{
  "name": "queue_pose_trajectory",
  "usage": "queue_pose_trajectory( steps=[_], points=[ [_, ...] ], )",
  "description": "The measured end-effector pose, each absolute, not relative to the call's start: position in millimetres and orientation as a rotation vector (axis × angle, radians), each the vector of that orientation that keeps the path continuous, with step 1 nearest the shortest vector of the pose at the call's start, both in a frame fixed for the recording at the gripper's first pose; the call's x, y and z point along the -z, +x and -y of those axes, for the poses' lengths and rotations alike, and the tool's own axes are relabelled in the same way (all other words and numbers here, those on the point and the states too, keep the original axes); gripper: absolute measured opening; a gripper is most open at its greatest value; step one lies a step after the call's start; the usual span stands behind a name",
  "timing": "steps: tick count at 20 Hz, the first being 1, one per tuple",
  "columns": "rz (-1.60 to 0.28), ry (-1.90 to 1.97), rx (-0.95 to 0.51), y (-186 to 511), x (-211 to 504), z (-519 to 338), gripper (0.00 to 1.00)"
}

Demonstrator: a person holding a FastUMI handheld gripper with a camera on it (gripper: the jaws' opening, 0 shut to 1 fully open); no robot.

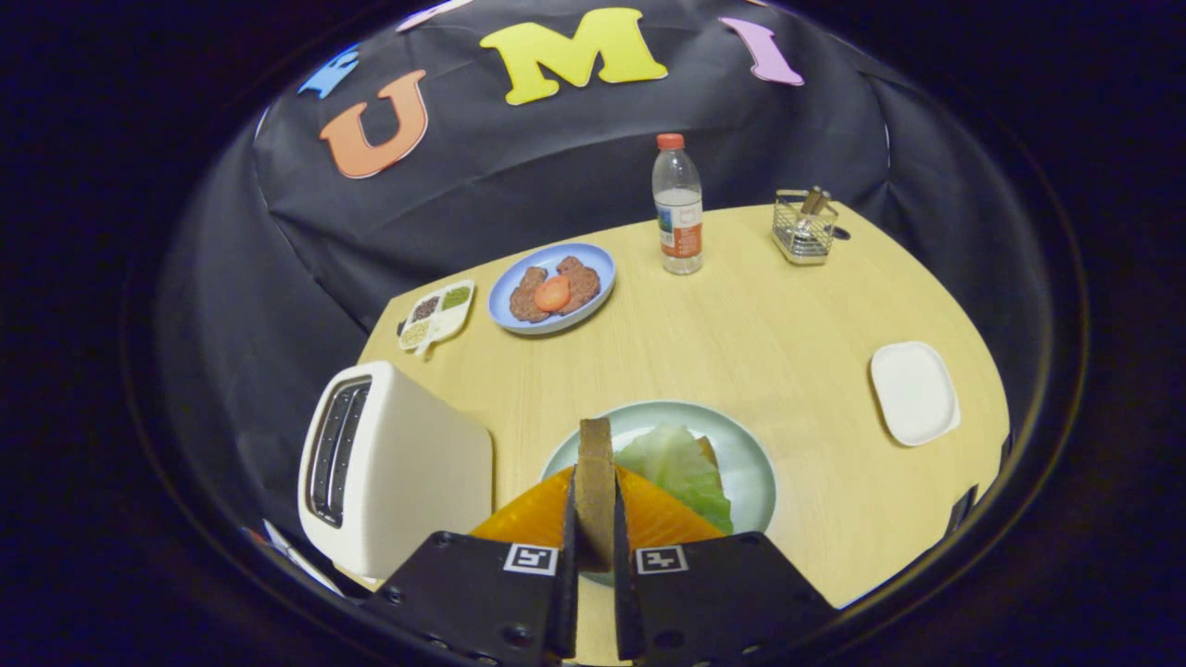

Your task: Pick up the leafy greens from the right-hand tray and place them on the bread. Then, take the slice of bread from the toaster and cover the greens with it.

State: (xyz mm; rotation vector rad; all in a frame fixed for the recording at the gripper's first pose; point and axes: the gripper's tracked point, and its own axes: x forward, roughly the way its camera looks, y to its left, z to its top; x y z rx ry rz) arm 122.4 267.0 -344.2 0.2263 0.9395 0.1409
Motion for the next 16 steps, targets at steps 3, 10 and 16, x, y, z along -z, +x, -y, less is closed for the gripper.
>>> queue_pose_trajectory(
  steps=[3, 10, 16],
  points=[
    [-0.951, 0.226, -0.120, 127, 355, -249, 0.16],
    [-0.997, 0.258, -0.044, 130, 392, -208, 0.23],
    [-1.013, 0.217, -0.032, 122, 406, -206, 0.34]
  ],
)
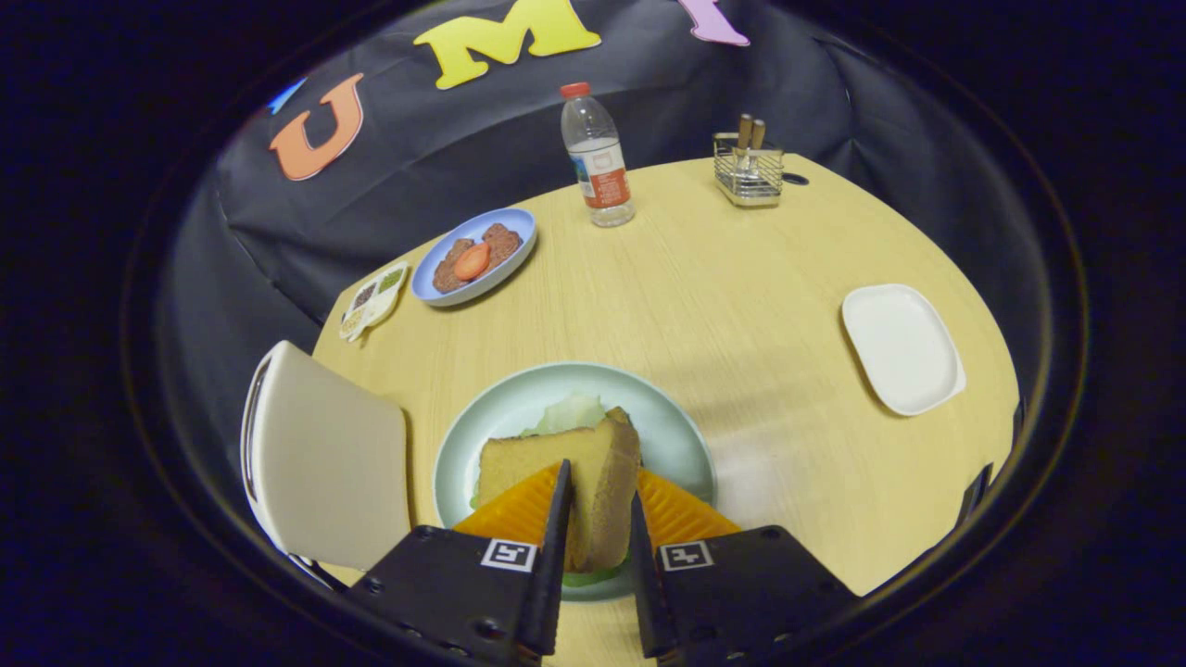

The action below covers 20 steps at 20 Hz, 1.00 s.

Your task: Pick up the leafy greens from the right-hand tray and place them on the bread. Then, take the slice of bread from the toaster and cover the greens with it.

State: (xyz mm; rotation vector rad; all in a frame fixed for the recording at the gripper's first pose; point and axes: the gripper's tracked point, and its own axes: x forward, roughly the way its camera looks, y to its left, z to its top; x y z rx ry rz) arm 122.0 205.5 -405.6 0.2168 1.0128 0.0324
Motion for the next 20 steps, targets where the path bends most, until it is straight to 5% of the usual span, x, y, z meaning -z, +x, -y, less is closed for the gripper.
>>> queue_pose_trajectory(
  steps=[4, 8, 20],
  points=[
    [-1.015, 0.110, -0.050, 129, 403, -206, 0.43],
    [-1.016, 0.009, -0.069, 134, 407, -202, 0.64],
    [-0.804, -0.051, -0.207, 115, 306, -186, 0.88]
  ],
)
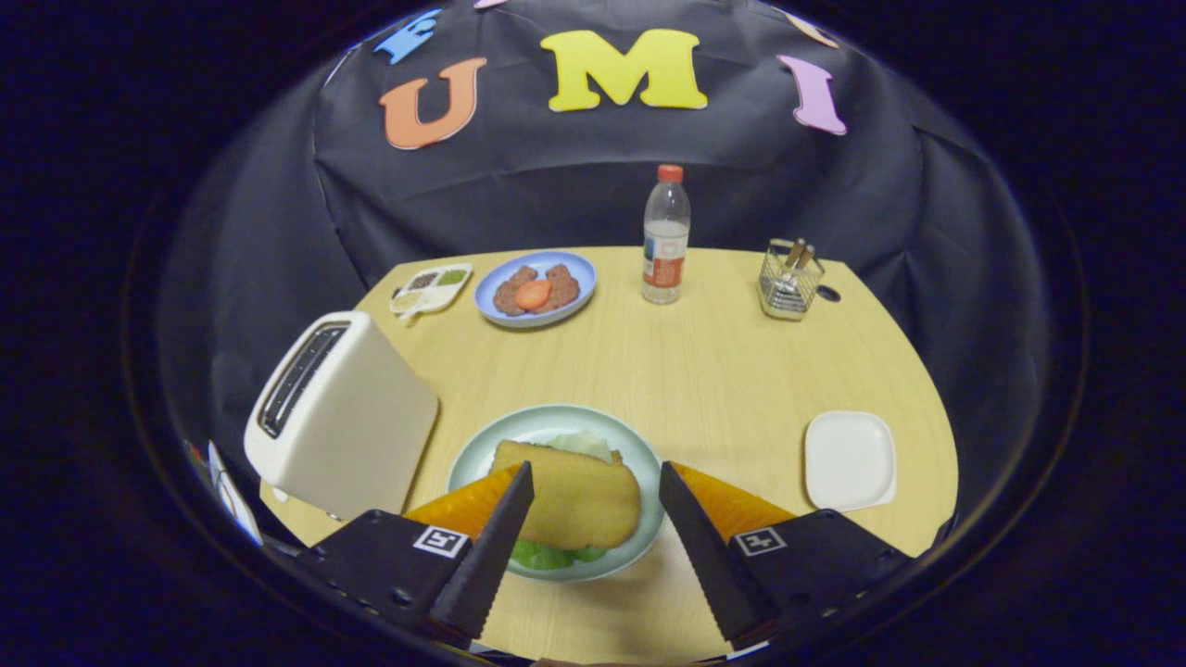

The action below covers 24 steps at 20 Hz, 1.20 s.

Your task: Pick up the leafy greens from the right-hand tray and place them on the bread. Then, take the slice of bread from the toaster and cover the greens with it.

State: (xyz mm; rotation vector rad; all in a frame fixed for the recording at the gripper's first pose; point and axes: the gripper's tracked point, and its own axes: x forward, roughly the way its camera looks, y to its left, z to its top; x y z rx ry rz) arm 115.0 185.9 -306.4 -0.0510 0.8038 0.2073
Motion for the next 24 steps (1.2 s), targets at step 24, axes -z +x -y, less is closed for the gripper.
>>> queue_pose_trajectory(
  steps=[24],
  points=[
    [-0.075, -0.129, -0.223, 7, 29, -134, 0.96]
  ],
)
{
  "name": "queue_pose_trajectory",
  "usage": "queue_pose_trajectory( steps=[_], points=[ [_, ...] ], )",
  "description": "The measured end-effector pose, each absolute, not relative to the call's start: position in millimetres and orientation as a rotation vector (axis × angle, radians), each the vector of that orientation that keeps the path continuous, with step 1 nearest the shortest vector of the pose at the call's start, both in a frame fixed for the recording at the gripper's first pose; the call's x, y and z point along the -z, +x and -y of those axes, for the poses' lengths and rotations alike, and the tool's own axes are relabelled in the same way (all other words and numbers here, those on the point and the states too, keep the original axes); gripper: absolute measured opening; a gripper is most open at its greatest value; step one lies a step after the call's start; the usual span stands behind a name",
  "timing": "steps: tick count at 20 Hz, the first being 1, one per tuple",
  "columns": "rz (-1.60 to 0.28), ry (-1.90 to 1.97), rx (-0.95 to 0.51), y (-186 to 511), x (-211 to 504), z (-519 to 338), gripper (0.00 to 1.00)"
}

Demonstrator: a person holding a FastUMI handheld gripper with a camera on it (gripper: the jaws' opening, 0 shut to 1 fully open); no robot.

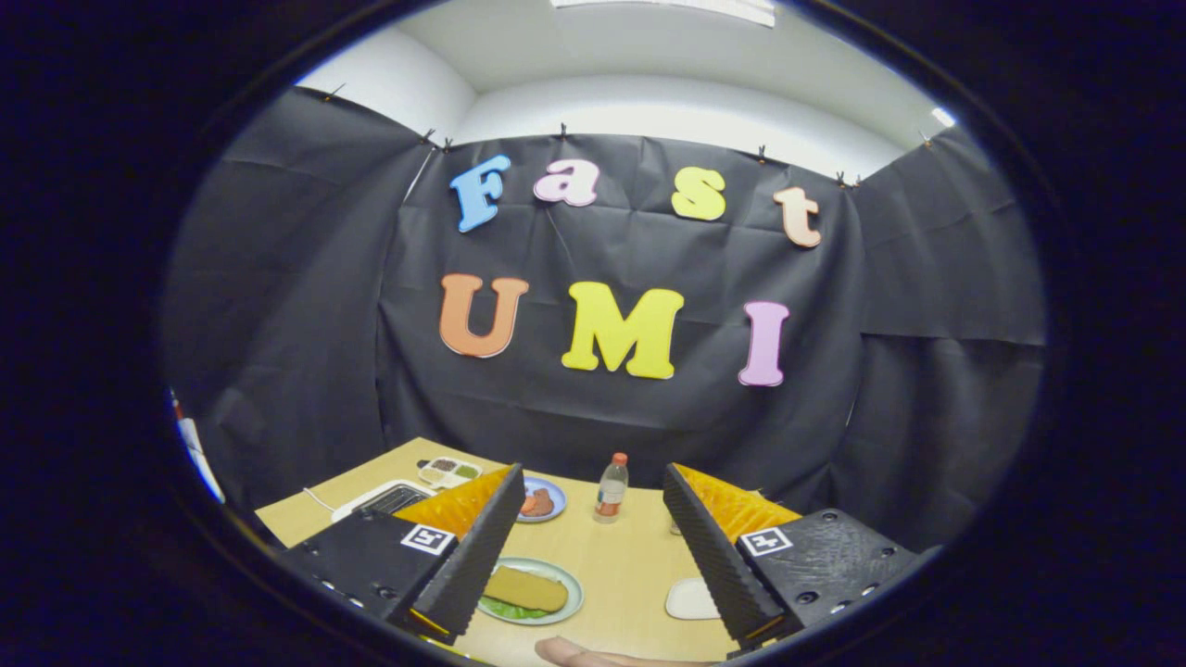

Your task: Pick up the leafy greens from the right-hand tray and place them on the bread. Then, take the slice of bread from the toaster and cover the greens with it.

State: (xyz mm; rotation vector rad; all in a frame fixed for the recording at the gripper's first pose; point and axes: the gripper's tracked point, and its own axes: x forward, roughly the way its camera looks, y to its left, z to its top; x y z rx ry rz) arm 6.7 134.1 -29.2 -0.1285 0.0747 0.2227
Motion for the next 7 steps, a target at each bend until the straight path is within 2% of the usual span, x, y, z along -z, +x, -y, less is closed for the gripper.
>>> queue_pose_trajectory(
  steps=[7],
  points=[
    [-0.024, -0.069, -0.238, 29, 4, -85, 0.95]
  ],
)
